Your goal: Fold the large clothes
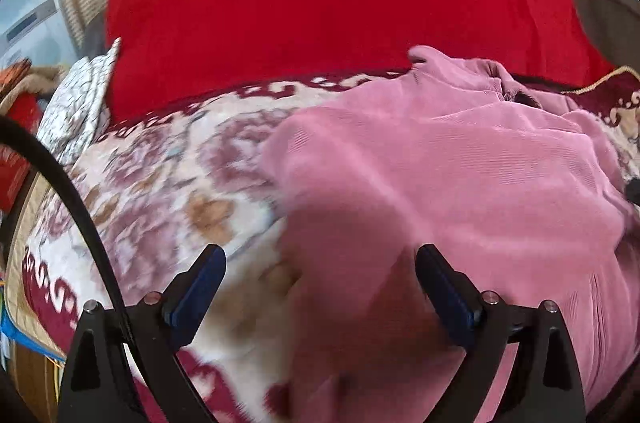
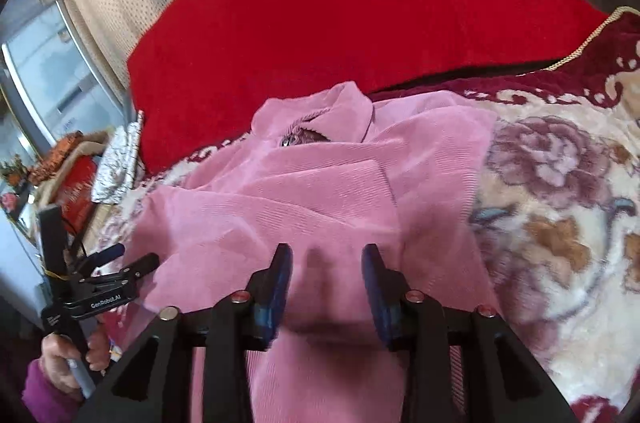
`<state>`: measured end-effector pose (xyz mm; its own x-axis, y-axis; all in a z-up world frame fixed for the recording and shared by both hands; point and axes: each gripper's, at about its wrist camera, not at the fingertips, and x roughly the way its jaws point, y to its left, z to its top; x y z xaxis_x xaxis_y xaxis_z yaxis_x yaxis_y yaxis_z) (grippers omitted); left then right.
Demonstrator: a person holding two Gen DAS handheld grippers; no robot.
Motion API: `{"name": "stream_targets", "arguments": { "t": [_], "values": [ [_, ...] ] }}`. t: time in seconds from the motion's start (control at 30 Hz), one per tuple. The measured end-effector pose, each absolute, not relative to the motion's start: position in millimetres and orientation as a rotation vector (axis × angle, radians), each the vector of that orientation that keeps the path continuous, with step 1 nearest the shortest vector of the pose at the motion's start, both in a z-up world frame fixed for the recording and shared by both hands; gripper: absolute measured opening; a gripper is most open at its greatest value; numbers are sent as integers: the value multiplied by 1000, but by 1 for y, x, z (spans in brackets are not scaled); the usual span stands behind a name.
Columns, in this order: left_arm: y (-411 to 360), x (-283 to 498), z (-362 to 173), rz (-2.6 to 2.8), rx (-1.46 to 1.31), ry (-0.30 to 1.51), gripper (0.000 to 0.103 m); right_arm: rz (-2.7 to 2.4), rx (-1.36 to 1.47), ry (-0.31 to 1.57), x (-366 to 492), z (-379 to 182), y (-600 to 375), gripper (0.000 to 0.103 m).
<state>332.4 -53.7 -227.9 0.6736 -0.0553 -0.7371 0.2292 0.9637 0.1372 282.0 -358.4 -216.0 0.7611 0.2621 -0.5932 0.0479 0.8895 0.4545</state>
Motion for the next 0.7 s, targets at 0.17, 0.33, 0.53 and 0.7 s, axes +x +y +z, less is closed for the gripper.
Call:
{"name": "stream_targets", "arguments": {
  "t": [0.17, 0.33, 0.53, 0.7],
  "values": [
    [-16, 284, -230, -133, 218, 781, 96, 146, 489, 639, 222, -210, -392, 76],
    [6, 232, -257, -192, 114, 888, 96, 154, 559, 698, 167, -216, -419, 76],
    [18, 199, -288, -223, 8, 1005, 88, 165, 561, 853, 117, -248, -418, 76],
    [29, 205, -295, -220, -66, 1026, 81, 142, 530, 880, 126, -267, -410, 76]
  ]
}}
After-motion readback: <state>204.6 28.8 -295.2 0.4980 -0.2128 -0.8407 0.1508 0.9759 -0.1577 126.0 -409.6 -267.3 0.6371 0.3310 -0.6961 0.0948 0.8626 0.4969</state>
